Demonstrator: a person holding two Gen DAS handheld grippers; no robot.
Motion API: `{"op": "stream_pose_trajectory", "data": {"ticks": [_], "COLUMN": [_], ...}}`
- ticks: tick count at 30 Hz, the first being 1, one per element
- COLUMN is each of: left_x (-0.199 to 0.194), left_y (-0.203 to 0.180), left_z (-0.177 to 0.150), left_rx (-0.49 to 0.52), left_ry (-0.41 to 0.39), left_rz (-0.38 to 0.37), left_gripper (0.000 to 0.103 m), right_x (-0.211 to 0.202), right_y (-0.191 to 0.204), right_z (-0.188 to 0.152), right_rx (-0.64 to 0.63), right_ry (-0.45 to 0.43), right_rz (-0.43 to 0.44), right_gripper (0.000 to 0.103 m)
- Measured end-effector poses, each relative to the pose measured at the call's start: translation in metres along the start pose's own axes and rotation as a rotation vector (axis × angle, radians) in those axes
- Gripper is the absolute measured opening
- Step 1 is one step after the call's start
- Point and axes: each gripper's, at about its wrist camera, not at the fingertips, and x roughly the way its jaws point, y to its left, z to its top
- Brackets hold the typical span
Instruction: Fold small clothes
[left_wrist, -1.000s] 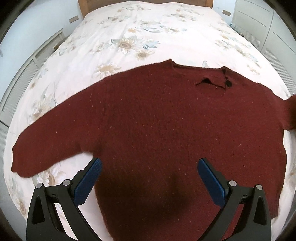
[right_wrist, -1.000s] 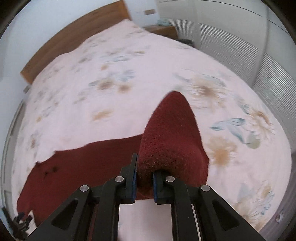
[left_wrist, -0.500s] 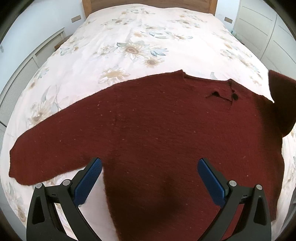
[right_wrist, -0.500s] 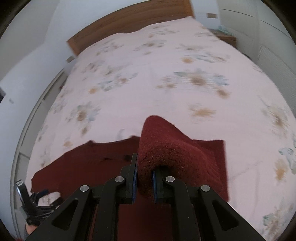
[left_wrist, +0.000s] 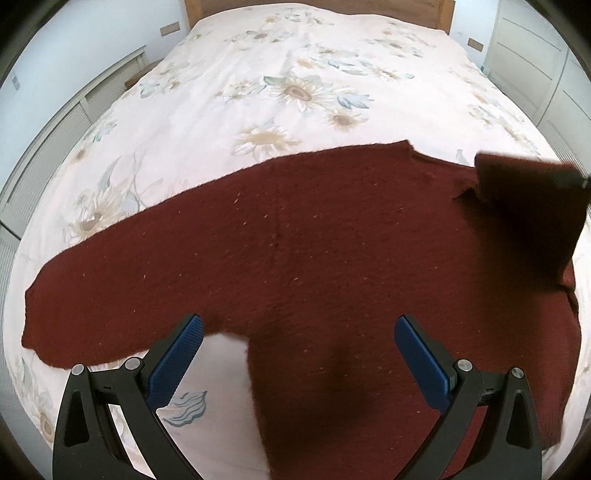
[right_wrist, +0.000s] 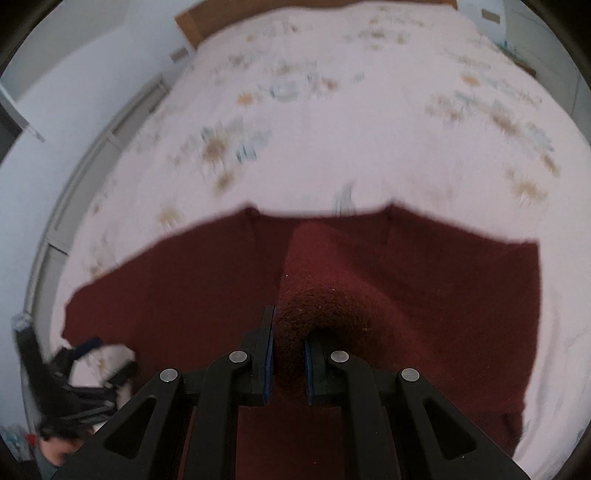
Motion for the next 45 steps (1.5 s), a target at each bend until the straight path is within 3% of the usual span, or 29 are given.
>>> {"op": "stream_pose_trajectory", "data": {"ticks": [5, 7, 9, 11, 14, 19, 23, 27, 35, 45], "left_x": [0.005, 0.006, 0.006, 0.004, 0.004, -0.001, -0.007, -0.013, -0.014, 0.009], "left_y": [0.005, 0.005, 0.005, 0.004, 0.002, -0.001, -0.01, -0.033, -0.113, -0.225], "left_z": [-0.005, -0.006, -0.007, -0.007, -0.005, -0.002, 0.002, 0.005, 0.02, 0.029], "left_rx": [-0.007, -0.003, 0.001, 0.005, 0.009, 0.016, 0.045, 0.109, 0.284, 0.513], "left_ry": [0.016, 0.024, 0.026, 0.026, 0.027, 0.024, 0.015, -0.01, -0.049, -0.044], "left_rz": [0.0, 0.0, 0.001, 0.006, 0.005, -0.001, -0.016, -0.024, -0.067, -0.095], "left_gripper": [0.102, 0.102, 0.102, 0.102, 0.102, 0.102, 0.102, 0.102, 0.102, 0.102], "right_x": [0.035, 0.041, 0.044, 0.042, 0.03, -0.002, -0.025, -0.037, -0.048, -0.055], "right_y": [0.001, -0.001, 0.0, 0.001, -0.004, -0.024, -0.055, -0.101, -0.176, -0.2], "right_z": [-0.023, -0.028, -0.034, -0.037, -0.039, -0.05, -0.069, -0.088, -0.111, -0.125], "right_rx": [-0.035, -0.043, -0.072, -0.105, -0.126, -0.153, -0.148, -0.063, 0.119, 0.152], "right_ry": [0.089, 0.104, 0.122, 0.111, 0.097, 0.078, 0.055, 0.059, 0.045, 0.036], "right_rz": [-0.05, -0.059, -0.1, -0.145, -0.155, -0.147, -0.226, -0.279, -0.311, -0.29], "right_gripper": [0.018, 0.029, 0.058, 0.073, 0.081, 0.083, 0.086, 0.087, 0.087, 0.087]}}
